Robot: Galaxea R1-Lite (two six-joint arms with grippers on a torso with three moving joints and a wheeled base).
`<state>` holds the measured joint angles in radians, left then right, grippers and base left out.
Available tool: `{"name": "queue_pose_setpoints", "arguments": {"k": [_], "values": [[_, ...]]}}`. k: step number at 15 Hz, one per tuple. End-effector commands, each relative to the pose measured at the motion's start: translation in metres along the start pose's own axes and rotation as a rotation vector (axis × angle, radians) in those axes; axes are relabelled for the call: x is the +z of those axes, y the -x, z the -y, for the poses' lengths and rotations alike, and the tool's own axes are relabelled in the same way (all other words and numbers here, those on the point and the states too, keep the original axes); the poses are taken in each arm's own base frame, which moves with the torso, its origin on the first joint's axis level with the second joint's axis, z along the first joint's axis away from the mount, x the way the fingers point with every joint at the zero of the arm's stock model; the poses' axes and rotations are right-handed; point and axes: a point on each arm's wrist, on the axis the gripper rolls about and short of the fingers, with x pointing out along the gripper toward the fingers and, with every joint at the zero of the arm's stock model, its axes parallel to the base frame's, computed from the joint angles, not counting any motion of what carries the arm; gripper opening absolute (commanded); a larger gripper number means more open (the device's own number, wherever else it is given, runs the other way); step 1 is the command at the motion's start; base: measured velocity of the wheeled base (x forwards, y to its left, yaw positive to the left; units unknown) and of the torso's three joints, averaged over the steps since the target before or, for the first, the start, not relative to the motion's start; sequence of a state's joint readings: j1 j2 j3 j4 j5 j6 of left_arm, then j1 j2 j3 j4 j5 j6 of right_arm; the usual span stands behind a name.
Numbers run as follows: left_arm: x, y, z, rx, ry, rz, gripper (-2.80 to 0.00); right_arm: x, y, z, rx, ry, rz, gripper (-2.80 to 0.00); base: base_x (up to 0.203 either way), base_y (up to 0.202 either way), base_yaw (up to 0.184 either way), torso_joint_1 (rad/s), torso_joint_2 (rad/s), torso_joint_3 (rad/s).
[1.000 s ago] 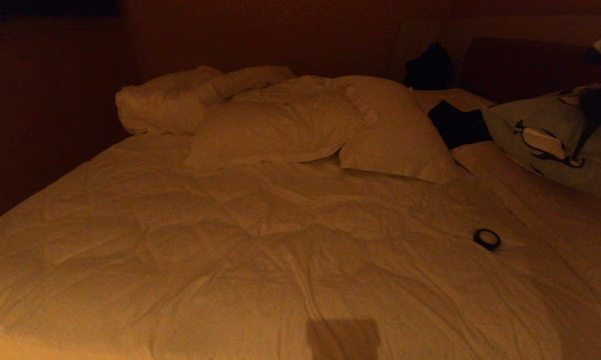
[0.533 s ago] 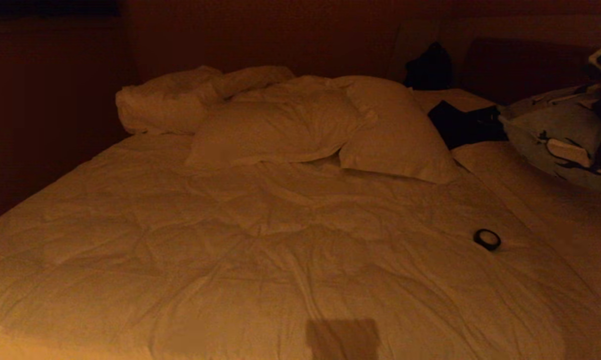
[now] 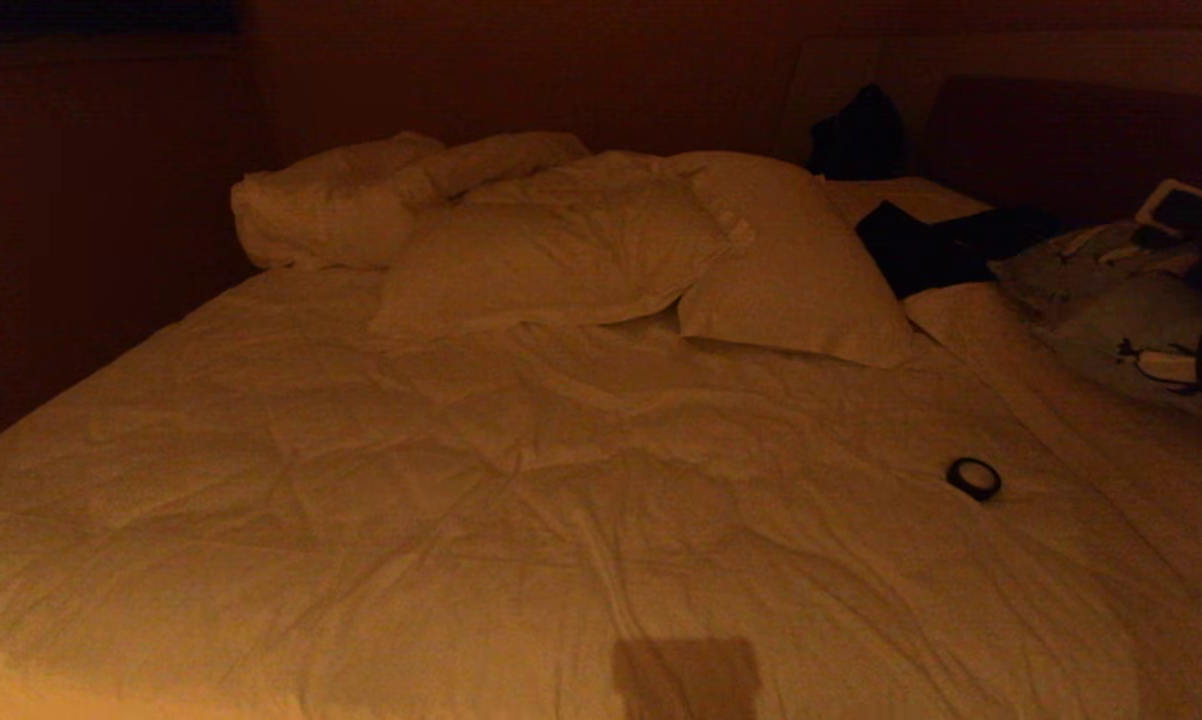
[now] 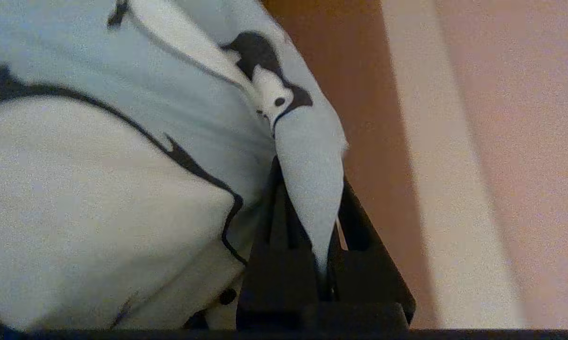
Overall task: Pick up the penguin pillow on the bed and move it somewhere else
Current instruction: Place the pillow at the bedside
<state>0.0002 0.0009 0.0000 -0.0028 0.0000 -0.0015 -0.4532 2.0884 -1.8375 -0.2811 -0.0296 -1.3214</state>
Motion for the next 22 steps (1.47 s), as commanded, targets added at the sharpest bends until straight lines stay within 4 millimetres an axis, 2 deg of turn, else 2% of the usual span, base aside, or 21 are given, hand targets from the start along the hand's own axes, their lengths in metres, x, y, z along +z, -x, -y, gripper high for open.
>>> {"name": "queue_pose_setpoints", "arguments": {"k": [1, 4, 7, 11, 18, 22], "values": [[-0.001, 0.0, 0.0, 0.0, 0.0, -0.003, -2.8, 0.01, 0.001, 0.015, -0.351, 0.318, 0.154, -2.8, 0.0, 0.0, 0.0, 0.0, 0.0, 0.0], [-0.001, 0.0, 0.0, 0.0, 0.0, -0.003, -2.8, 0.024, 0.014, 0.009, -0.426, 0.327, 0.282, -2.8, 0.0, 0.0, 0.0, 0.0, 0.0, 0.0], [-0.001, 0.0, 0.0, 0.0, 0.0, -0.003, -2.8, 0.025, 0.021, 0.006, -0.51, 0.35, 0.389, -2.8, 0.0, 0.0, 0.0, 0.0, 0.0, 0.0], [-0.001, 0.0, 0.0, 0.0, 0.0, -0.003, -2.8, 0.002, 0.03, -0.007, -0.527, 0.361, 0.435, -2.8, 0.0, 0.0, 0.0, 0.0, 0.0, 0.0], [-0.001, 0.0, 0.0, 0.0, 0.0, -0.003, -2.8, -0.054, 0.043, -0.002, -0.503, 0.343, 0.317, -2.8, 0.0, 0.0, 0.0, 0.0, 0.0, 0.0], [-0.001, 0.0, 0.0, 0.0, 0.0, -0.003, -2.8, -0.071, 0.049, -0.016, -0.471, 0.341, 0.291, -2.8, 0.0, 0.0, 0.0, 0.0, 0.0, 0.0]]}}
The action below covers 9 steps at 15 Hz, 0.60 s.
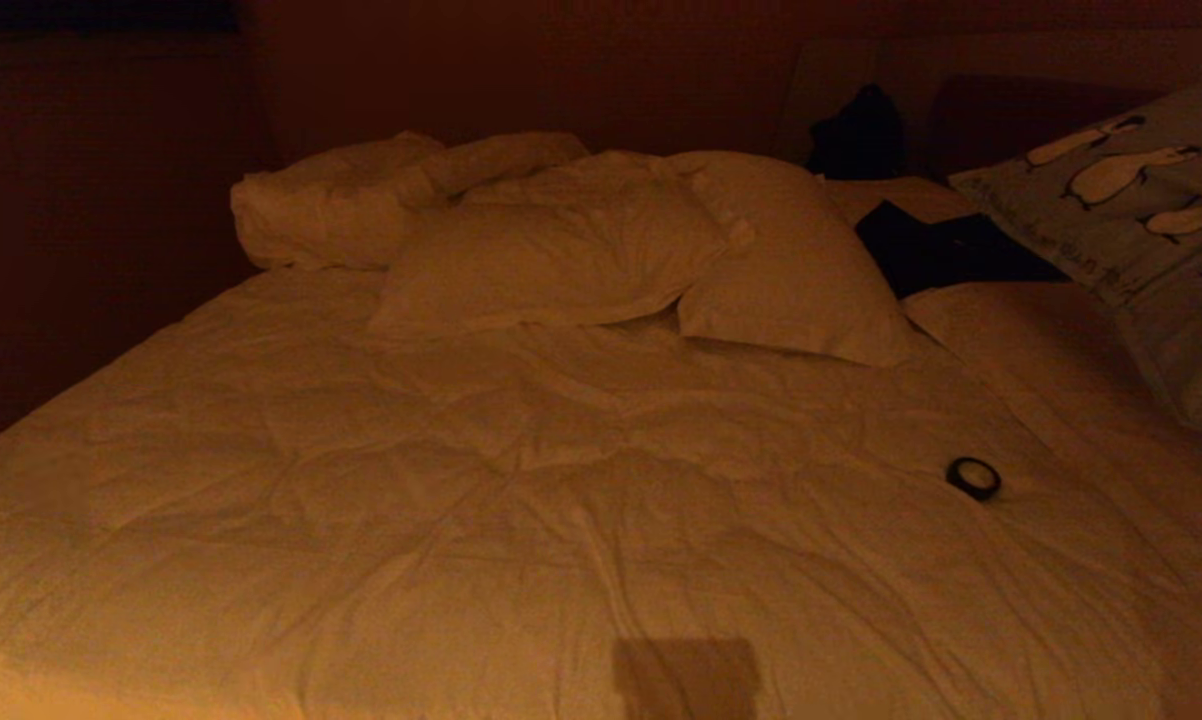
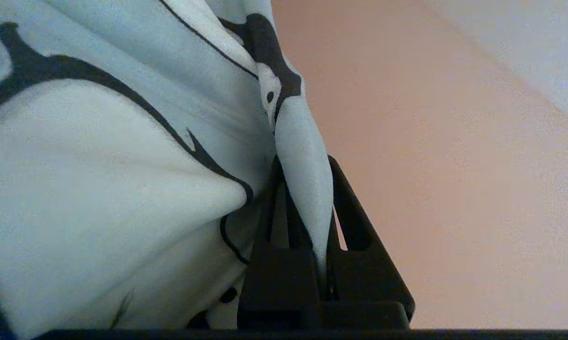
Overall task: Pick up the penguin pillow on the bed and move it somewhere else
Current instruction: Place the pillow at the bedside
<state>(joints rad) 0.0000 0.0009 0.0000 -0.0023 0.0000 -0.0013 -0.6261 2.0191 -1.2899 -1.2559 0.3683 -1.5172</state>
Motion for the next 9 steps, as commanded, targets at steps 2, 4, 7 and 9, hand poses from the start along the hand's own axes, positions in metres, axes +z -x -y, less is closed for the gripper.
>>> {"name": "queue_pose_setpoints", "arguments": {"k": [2, 4, 7, 9], "values": [[-0.001, 0.0, 0.0, 0.0, 0.0, -0.003, -2.8, -0.001, 0.014, -0.005, 0.007, 0.015, 0.005, -2.8, 0.0, 0.0, 0.0, 0.0, 0.0, 0.0], [-0.001, 0.0, 0.0, 0.0, 0.0, -0.003, -2.8, 0.0, 0.02, -0.008, 0.02, 0.011, 0.005, -2.8, 0.0, 0.0, 0.0, 0.0, 0.0, 0.0], [-0.001, 0.0, 0.0, 0.0, 0.0, -0.003, -2.8, -0.003, 0.022, -0.014, 0.025, 0.015, -0.004, -2.8, 0.0, 0.0, 0.0, 0.0, 0.0, 0.0], [-0.001, 0.0, 0.0, 0.002, 0.0, -0.003, -2.8, -0.007, 0.025, -0.014, 0.029, 0.03, -0.015, -2.8, 0.0, 0.0, 0.0, 0.0, 0.0, 0.0]]}}
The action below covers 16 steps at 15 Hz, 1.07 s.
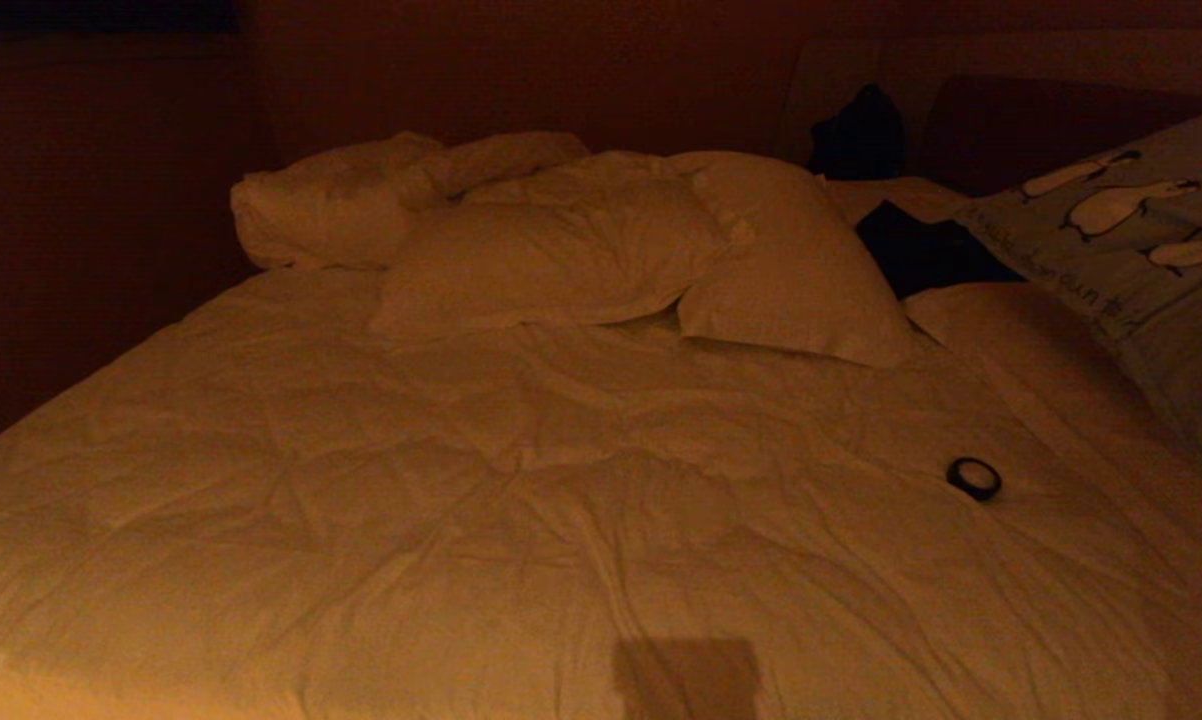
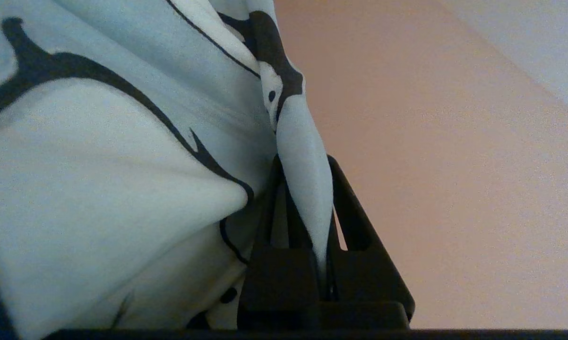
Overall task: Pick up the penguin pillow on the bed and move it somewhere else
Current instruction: Place the pillow at the bedside
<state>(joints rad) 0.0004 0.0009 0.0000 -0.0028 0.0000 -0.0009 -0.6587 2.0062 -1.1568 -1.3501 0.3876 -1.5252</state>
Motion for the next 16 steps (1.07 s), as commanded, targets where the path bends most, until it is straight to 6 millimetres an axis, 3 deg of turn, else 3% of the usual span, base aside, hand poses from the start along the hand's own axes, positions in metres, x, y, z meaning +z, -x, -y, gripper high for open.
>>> {"name": "queue_pose_setpoints", "arguments": {"k": [1, 5, 14, 15, 16], "values": [[-0.001, 0.0, 0.0, 0.0, 0.001, -0.003, -2.8, -0.009, 0.004, -0.001, 0.003, 0.035, -0.018, -2.8, 0.0, 0.0, 0.0, 0.0, 0.0, 0.0], [-0.001, 0.0, 0.0, 0.0, 0.001, -0.003, -2.8, -0.017, 0.011, -0.007, 0.028, 0.056, -0.03, -2.8, 0.0, 0.0, 0.0, 0.0, 0.0, 0.0], [-0.001, 0.0, 0.0, 0.0, 0.001, -0.003, -2.8, -0.032, 0.019, -0.045, 0.071, 0.077, -0.052, -2.8, 0.0, 0.0, 0.0, 0.0, 0.0, 0.0], [-0.001, 0.0, 0.0, 0.001, 0.001, -0.003, -2.8, -0.032, 0.02, -0.047, 0.077, 0.074, -0.052, 0.0, 0.0, 0.0, 0.0, 0.0, 0.0, 0.0], [-0.001, 0.0, 0.0, 0.0, 0.001, -0.003, -2.8, -0.031, 0.021, -0.048, 0.079, 0.075, -0.052, 0.0, 0.0, 0.0, 0.0, 0.0, 0.0, 0.0]]}}
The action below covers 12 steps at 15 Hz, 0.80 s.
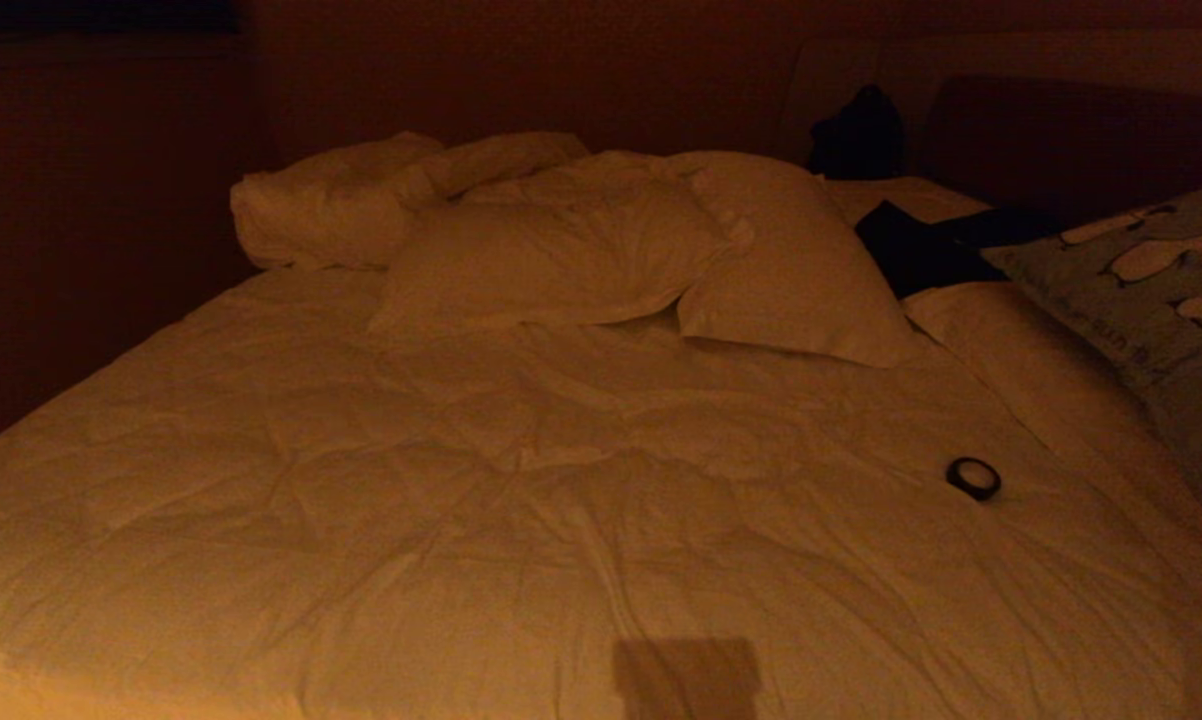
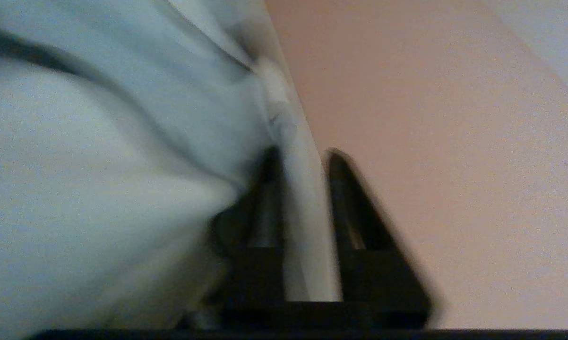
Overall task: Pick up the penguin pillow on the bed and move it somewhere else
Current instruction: Place the pillow at the bedside
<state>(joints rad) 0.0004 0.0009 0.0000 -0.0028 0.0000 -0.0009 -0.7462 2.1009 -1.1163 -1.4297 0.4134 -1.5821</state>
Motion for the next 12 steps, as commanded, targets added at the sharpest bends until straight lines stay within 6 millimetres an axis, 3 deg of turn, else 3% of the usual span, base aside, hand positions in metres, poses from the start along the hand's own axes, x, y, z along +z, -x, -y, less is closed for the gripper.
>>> {"name": "queue_pose_setpoints", "arguments": {"k": [1, 5, 7, 11, 12], "values": [[-0.001, 0.0, 0.0, 0.0, 0.001, -0.003, -2.8, 0.001, 0.003, -0.006, 0.011, 0.001, 0.0, 0.0, 0.0, 0.0, 0.0, 0.0, 0.0, 0.0], [-0.001, 0.0, 0.0, 0.0, 0.001, -0.003, -2.8, 0.001, 0.003, 0.007, -0.018, 0.003, 0.0, 0.0, 0.0, 0.0, 0.0, 0.0, 0.0, 0.0], [-0.001, 0.0, 0.0, 0.0, 0.001, -0.003, -2.8, 0.005, 0.002, 0.027, -0.052, -0.014, 0.004, 0.0, 0.0, 0.0, 0.0, 0.0, 0.0, 0.0], [-0.001, 0.0, 0.0, 0.001, 0.001, -0.003, -2.8, 0.04, -0.004, 0.122, -0.149, -0.121, -0.037, 0.0, 0.0, 0.0, 0.0, 0.0, 0.0, 0.0], [-0.001, 0.0, 0.0, 0.0, 0.001, -0.003, -2.8, 0.049, -0.008, 0.135, -0.109, -0.166, -0.099, 0.0, 0.0, 0.0, 0.0, 0.0, 0.0, 0.0]]}}
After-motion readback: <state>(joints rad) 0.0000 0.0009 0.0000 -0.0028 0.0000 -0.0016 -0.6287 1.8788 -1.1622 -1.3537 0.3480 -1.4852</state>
